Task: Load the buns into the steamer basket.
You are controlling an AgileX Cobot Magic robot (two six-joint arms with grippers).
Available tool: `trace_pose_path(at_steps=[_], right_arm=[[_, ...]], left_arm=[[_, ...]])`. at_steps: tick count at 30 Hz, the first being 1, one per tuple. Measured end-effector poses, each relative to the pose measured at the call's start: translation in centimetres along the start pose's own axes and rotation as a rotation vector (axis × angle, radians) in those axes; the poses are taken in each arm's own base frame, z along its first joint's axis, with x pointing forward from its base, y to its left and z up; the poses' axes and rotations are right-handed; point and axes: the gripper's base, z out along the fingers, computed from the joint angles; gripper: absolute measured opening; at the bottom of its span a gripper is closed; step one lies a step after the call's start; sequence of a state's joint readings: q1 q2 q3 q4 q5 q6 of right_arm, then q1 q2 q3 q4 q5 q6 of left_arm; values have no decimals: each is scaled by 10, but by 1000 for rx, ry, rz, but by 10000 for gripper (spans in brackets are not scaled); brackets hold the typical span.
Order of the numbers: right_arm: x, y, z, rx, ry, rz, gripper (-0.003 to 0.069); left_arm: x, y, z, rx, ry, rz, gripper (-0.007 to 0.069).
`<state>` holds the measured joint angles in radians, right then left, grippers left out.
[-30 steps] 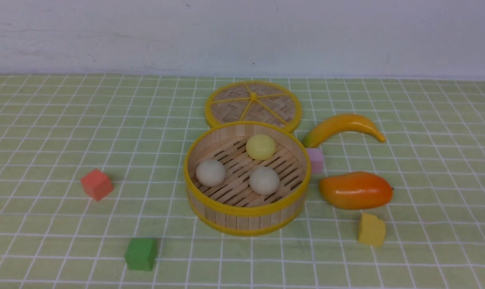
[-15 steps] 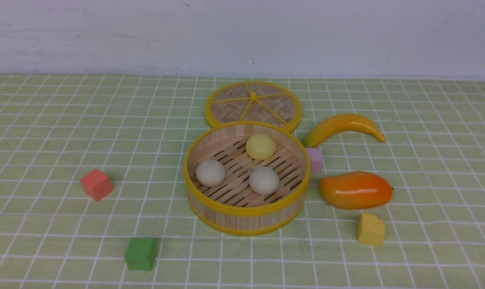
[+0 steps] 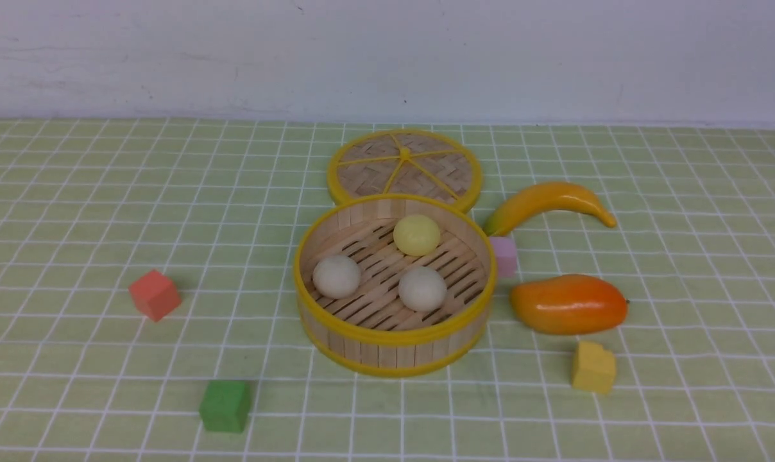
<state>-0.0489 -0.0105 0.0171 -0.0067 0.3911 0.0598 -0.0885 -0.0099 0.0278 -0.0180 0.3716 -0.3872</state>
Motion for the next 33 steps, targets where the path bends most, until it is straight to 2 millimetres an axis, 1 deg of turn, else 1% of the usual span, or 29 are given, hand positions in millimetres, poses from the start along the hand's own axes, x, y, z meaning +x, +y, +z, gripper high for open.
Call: trace_pose_path(at_steps=[11,33], right_arm=[[0,0,0,0,0,0,8],[0,0,0,1,0,-18,38]], left_arm=[[0,0,0,0,0,0,147],[0,0,0,0,0,0,174]])
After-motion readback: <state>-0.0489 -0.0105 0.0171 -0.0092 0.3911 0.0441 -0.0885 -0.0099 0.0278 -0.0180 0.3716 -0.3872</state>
